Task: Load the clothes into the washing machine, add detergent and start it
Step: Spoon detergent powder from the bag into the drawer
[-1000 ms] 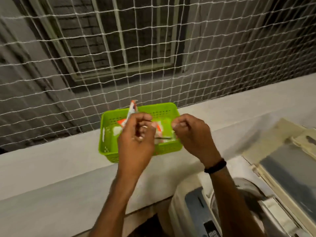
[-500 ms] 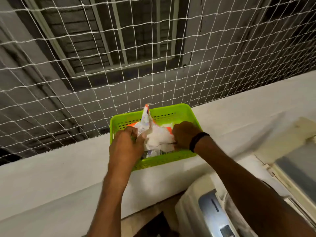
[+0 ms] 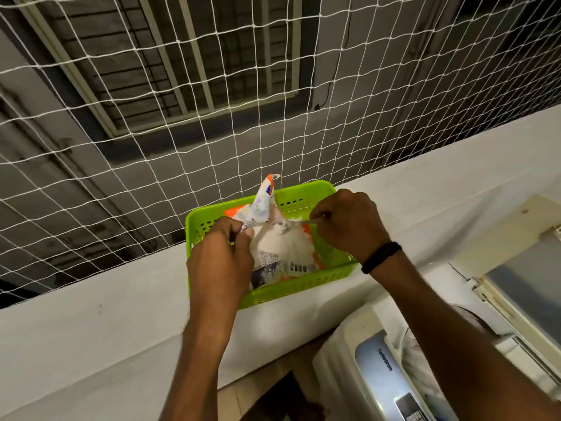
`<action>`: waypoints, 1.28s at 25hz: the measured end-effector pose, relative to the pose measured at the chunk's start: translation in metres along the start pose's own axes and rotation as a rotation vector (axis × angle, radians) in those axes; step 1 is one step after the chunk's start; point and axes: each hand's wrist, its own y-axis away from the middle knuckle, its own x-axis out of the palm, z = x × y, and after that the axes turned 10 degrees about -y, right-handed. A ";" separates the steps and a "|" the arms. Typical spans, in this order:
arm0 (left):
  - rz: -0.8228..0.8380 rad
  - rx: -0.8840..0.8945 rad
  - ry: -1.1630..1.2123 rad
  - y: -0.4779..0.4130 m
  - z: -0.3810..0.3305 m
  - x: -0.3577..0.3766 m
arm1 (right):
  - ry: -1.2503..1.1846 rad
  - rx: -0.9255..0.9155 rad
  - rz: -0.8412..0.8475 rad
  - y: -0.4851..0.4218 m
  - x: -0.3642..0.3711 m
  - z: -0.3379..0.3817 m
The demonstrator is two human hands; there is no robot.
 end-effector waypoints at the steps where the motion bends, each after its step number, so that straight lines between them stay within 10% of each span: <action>1: -0.014 0.001 0.015 -0.001 -0.002 0.002 | 0.020 0.009 0.002 -0.001 0.003 -0.002; 8: 0.036 -0.039 -0.022 0.000 0.003 0.007 | 0.069 0.080 0.089 -0.003 0.010 -0.002; 17: 0.156 -0.089 -0.056 -0.010 0.013 0.010 | -0.632 0.403 0.386 -0.012 0.034 0.002; 32: 0.080 -0.050 0.010 -0.002 0.001 0.008 | -0.452 0.349 0.029 0.005 0.014 -0.022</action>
